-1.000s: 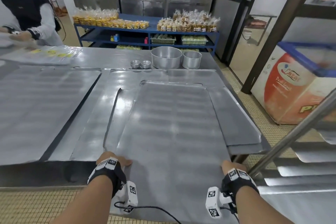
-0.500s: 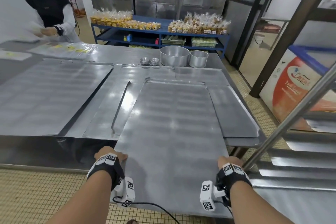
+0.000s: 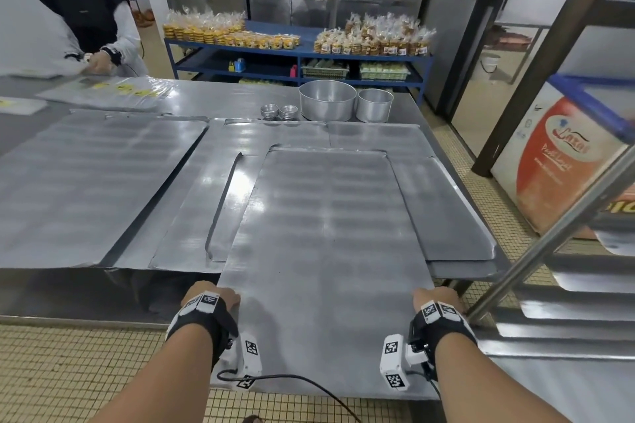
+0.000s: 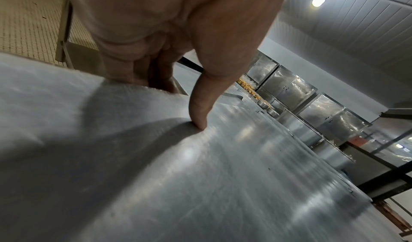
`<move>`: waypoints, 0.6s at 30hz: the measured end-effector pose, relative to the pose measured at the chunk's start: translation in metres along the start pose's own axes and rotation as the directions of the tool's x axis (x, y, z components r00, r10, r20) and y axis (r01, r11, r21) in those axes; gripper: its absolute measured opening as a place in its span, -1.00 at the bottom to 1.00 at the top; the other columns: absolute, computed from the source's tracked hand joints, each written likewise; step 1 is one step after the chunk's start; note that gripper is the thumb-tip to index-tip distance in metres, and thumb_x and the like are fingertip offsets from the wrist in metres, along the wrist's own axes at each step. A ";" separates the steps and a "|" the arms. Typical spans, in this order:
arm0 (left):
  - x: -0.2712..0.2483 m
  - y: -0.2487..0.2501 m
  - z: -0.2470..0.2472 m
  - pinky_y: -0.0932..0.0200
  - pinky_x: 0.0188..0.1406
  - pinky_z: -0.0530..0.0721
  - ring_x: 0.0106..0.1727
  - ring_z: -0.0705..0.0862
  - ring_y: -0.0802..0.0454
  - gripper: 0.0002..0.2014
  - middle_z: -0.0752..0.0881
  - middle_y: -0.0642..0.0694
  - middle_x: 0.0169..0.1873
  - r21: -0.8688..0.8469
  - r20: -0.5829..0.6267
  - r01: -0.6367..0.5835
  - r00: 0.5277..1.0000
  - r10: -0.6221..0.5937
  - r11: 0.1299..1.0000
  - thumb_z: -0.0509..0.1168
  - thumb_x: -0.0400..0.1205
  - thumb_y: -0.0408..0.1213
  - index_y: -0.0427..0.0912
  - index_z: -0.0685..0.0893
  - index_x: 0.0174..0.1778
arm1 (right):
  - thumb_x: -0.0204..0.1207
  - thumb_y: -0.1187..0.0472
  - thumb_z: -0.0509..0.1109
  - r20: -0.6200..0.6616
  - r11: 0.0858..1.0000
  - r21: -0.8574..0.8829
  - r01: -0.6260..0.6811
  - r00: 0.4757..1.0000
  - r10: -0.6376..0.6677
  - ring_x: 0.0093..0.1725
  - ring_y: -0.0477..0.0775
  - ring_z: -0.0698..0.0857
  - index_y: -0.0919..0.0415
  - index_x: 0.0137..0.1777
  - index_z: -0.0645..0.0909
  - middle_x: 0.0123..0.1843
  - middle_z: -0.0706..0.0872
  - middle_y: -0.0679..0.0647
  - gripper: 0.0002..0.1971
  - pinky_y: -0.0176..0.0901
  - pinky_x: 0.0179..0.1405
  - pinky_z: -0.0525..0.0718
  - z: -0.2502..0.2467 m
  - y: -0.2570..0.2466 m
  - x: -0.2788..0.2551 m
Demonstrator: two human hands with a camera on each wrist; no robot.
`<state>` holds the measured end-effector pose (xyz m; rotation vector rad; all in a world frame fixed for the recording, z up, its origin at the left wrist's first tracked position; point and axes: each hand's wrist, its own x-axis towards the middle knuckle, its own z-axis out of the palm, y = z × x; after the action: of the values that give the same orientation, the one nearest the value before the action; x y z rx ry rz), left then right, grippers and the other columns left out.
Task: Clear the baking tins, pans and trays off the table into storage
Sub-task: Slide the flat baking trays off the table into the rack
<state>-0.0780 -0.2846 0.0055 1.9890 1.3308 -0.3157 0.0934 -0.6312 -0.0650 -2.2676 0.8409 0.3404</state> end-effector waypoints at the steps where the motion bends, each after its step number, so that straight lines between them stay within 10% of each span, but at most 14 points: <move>1: 0.002 0.002 0.000 0.05 -0.04 0.65 -0.10 0.73 -0.25 -0.74 0.74 -0.28 -0.19 -0.005 0.005 0.001 1.000 -0.001 1.000 0.47 0.56 -0.21 -0.34 0.65 -0.29 | 0.08 0.11 0.34 0.004 1.000 -0.005 -0.007 1.000 0.007 0.03 0.37 0.70 0.28 -0.01 0.63 0.04 0.73 0.27 -0.56 0.10 0.12 0.70 0.000 -0.002 0.001; 14: 0.028 0.024 0.022 0.10 -0.17 0.66 -0.03 0.75 -0.25 -0.46 0.76 -0.26 -0.03 -0.126 -0.007 0.108 0.994 -0.109 0.986 0.56 0.33 -0.22 -0.33 0.61 0.19 | 0.50 0.38 0.37 -0.001 0.996 0.042 -0.077 0.997 0.077 0.24 0.48 0.64 0.48 0.42 0.31 0.34 0.57 0.49 -0.48 0.16 0.19 0.60 -0.016 -0.029 -0.024; 18: 0.028 0.021 0.023 0.14 -0.26 0.59 -0.19 0.71 -0.17 -0.72 0.74 -0.21 -0.23 -0.101 0.034 0.088 0.996 -0.085 0.991 0.48 0.41 -0.26 -0.33 0.70 -0.03 | 0.51 0.40 0.36 0.051 0.995 0.020 -0.102 0.994 0.101 0.29 0.46 0.62 0.52 0.45 0.35 0.38 0.57 0.47 -0.48 0.11 0.16 0.56 -0.020 -0.030 -0.024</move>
<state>-0.0432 -0.2848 -0.0172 1.8390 1.3894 -0.3100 0.0949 -0.6173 -0.0240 -2.1917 0.9313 0.4296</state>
